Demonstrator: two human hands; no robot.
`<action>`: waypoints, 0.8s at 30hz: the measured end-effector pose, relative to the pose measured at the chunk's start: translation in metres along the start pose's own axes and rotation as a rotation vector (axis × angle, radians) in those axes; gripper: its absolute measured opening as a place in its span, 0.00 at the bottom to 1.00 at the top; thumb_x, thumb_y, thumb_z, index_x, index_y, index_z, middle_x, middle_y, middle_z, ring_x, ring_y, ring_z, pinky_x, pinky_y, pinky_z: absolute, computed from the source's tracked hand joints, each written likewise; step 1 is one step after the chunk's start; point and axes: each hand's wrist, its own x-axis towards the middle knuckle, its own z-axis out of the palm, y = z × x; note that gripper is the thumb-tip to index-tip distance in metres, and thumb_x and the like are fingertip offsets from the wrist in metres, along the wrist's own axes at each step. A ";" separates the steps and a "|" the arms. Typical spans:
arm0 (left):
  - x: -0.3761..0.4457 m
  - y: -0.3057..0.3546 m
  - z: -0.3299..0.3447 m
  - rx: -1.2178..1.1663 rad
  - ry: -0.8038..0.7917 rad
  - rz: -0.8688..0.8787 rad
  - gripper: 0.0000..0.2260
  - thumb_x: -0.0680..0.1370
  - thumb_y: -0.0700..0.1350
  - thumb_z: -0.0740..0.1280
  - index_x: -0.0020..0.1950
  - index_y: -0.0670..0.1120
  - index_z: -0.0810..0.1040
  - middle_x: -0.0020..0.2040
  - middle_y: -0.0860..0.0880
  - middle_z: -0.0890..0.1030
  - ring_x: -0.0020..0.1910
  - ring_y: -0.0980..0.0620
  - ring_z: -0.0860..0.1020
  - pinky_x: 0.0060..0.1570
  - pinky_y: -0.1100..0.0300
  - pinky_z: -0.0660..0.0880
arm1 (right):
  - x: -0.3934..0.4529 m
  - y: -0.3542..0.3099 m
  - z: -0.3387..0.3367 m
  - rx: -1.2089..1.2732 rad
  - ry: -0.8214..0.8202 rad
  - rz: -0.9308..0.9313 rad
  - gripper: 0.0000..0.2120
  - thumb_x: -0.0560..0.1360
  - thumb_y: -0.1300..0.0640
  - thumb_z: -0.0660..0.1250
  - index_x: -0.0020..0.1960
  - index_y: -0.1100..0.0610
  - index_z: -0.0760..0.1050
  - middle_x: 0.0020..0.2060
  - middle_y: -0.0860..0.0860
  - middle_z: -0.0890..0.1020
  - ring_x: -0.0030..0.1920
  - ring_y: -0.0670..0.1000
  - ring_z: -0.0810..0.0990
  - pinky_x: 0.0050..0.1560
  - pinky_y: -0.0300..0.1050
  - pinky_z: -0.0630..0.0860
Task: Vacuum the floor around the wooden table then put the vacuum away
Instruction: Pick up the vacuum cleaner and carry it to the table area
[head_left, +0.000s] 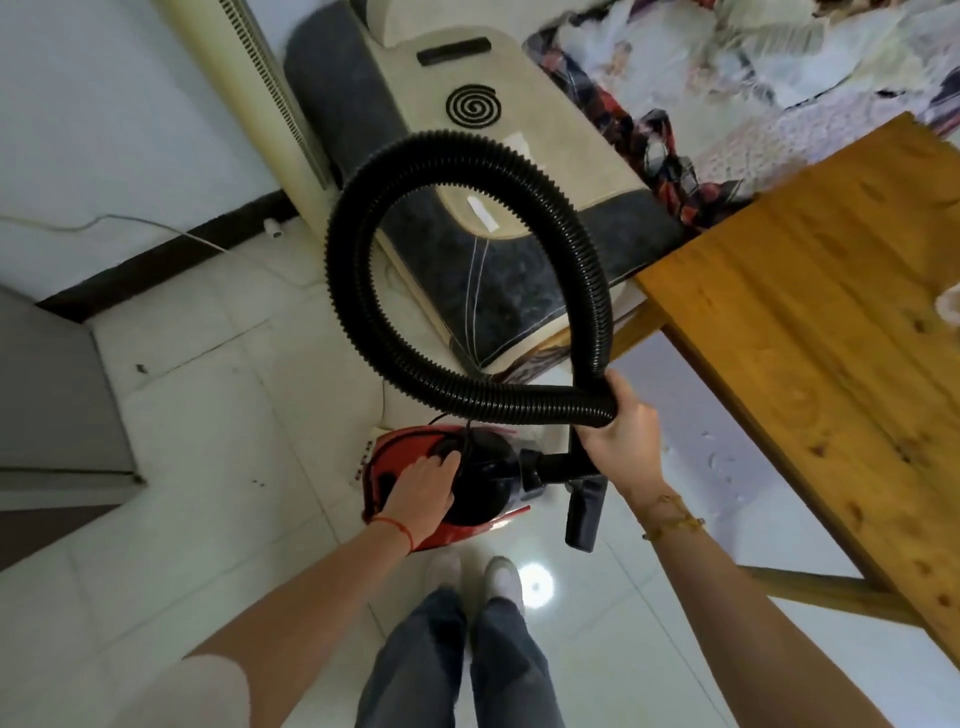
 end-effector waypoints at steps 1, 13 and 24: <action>0.014 -0.002 0.011 0.007 -0.008 0.000 0.23 0.80 0.44 0.60 0.75 0.43 0.59 0.61 0.44 0.75 0.58 0.46 0.74 0.55 0.54 0.71 | 0.010 0.013 0.009 0.004 -0.009 0.004 0.24 0.71 0.59 0.72 0.65 0.54 0.71 0.49 0.51 0.82 0.51 0.54 0.80 0.55 0.55 0.79; 0.145 -0.030 0.134 0.068 -0.004 0.022 0.22 0.82 0.44 0.58 0.75 0.44 0.57 0.59 0.43 0.76 0.56 0.46 0.75 0.52 0.55 0.73 | 0.071 0.143 0.120 0.019 0.056 -0.027 0.21 0.70 0.59 0.70 0.63 0.54 0.71 0.45 0.48 0.80 0.45 0.51 0.79 0.48 0.47 0.79; 0.195 -0.050 0.193 -0.069 -0.085 0.061 0.26 0.80 0.49 0.63 0.75 0.44 0.58 0.59 0.42 0.76 0.58 0.45 0.74 0.55 0.54 0.74 | 0.093 0.184 0.170 0.003 0.206 0.005 0.20 0.70 0.64 0.68 0.61 0.57 0.73 0.41 0.48 0.80 0.40 0.49 0.78 0.38 0.28 0.68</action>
